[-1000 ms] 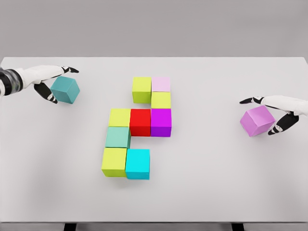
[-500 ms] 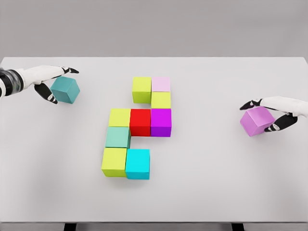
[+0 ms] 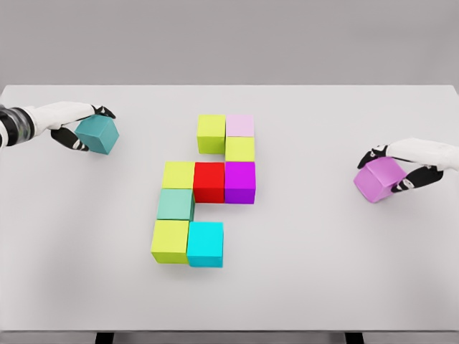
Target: Assemble the squares on the desktop into the number 2
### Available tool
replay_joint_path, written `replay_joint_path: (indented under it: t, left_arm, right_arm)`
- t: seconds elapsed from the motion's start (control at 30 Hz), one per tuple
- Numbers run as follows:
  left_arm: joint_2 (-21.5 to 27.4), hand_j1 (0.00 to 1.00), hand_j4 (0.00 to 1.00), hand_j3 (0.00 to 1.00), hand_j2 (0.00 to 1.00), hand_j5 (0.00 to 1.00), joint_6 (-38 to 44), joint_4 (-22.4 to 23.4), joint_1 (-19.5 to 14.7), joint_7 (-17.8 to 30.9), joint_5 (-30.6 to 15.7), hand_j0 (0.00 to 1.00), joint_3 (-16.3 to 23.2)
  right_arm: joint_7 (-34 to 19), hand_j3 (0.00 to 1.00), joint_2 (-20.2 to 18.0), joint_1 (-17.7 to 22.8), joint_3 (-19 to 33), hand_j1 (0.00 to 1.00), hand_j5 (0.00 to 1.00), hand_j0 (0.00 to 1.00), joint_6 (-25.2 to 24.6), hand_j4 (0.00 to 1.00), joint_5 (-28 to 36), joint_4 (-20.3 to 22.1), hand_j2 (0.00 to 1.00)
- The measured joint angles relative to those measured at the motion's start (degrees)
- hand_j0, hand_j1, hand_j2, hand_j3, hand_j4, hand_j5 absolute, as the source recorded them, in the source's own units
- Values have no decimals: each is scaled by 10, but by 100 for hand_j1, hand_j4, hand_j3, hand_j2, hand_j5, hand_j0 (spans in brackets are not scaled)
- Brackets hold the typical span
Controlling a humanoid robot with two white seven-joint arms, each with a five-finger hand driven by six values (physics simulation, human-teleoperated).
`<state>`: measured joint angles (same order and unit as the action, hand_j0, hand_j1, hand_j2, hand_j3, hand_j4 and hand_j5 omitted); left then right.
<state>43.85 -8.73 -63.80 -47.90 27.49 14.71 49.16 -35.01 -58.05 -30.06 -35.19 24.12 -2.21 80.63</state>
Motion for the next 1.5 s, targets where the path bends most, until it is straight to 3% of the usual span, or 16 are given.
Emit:
replay_joint_path:
  t: [0.2, 0.33, 0.6, 0.83, 1.23, 1.33, 1.5]
  left_arm:
    - [1, 64, 64, 64, 64, 64, 0, -2, 1, 1, -1, 64, 0]
    - [1, 61, 61, 61, 61, 61, 0, -3, 1, 3, 0, 61, 0]
    - [0, 56, 56, 56, 56, 56, -2, -7, 5, 4, 2, 56, -1]
    - [1, 55, 55, 55, 55, 55, -3, -41, 8, 3, -4, 55, -2]
    - [-3, 50, 50, 50, 50, 50, -1, -85, 2, 2, -17, 50, -6]
    - [-9, 50, 50, 50, 50, 50, 0, -87, 0, 2, -17, 50, -6]
    - [-22, 51, 51, 51, 51, 51, 0, -87, -1, 2, -17, 51, -7]
  right_arm:
    - [0, 66, -2, -4, 0, 66, 66, 66, 81, 66, 0, 7, 66]
    - [0, 66, -9, -4, -1, 66, 66, 66, 103, 66, -1, 24, 66]
    - [0, 66, -14, -3, -10, 66, 66, 66, 110, 66, -1, 69, 66]
    - [0, 65, -6, -3, -27, 65, 65, 65, 110, 65, -3, 126, 65]
    - [0, 65, 48, -22, -46, 65, 65, 65, 110, 65, -22, 146, 65]
    - [0, 65, 71, -60, -79, 65, 65, 65, 110, 65, -40, 147, 65]
    - [0, 65, 91, -60, -114, 65, 65, 65, 111, 65, -56, 147, 65]
